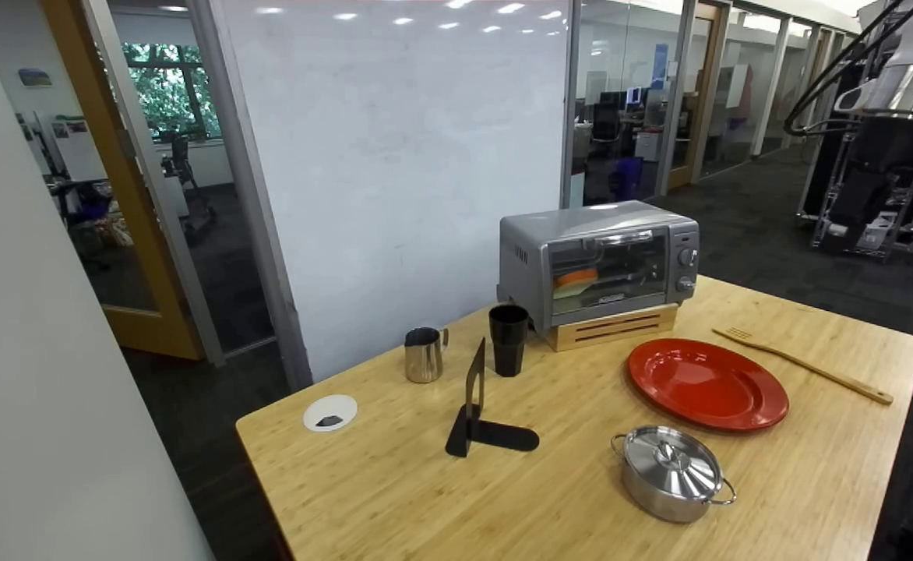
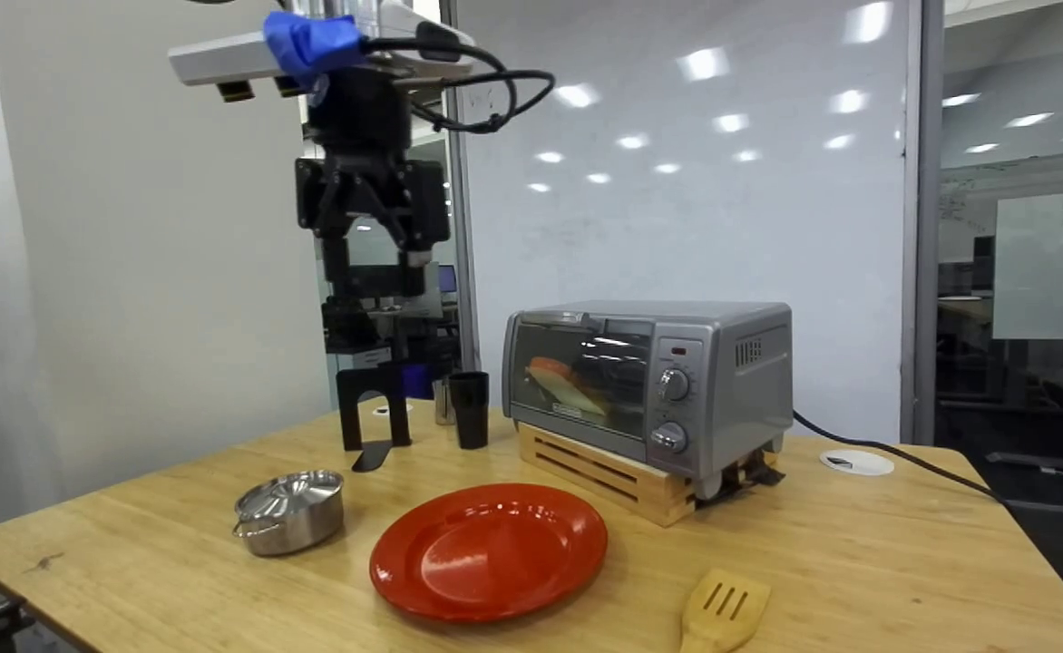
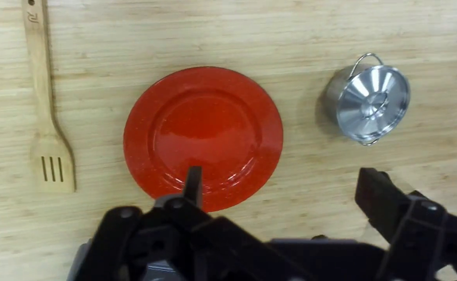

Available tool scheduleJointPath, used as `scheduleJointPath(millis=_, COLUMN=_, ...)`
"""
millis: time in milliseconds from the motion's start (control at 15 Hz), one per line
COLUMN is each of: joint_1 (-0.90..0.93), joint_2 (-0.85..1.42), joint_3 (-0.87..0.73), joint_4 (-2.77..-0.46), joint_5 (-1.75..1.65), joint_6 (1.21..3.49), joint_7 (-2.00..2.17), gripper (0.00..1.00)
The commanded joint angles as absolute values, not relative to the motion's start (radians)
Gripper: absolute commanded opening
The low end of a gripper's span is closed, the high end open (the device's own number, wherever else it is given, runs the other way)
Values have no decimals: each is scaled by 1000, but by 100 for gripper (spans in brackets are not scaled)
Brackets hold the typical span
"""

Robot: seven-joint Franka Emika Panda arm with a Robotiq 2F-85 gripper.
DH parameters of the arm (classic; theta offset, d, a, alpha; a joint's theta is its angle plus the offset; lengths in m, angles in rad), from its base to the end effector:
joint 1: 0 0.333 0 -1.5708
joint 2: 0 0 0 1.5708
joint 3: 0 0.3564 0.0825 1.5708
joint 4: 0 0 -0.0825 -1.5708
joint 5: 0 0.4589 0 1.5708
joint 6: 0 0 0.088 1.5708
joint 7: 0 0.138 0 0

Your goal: Place the wooden spatula on the plate

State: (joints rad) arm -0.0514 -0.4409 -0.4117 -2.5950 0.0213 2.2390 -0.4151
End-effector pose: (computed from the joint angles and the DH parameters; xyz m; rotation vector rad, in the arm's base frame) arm 0.4093 -0.1907 0.3616 -2.9843 0.0443 -0.1851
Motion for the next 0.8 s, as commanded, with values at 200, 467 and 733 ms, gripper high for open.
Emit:
scheduleJointPath(millis=200, joint_1=-47, joint_2=-30, joint_3=-524, joint_4=-2363, joint_5=199, joint_6=2356, joint_7=-544, gripper=100)
scheduleJointPath(millis=467, joint_1=-169, joint_2=175, joint_3=-438, joint_4=-2256, joint_5=253, joint_6=2402, joint_7=-526, gripper=100)
scheduleJointPath(millis=733, joint_1=-278, joint_2=307, joint_3=-366, joint_4=-2172, joint_5=194, joint_6=2417, joint_7=-474, gripper=100)
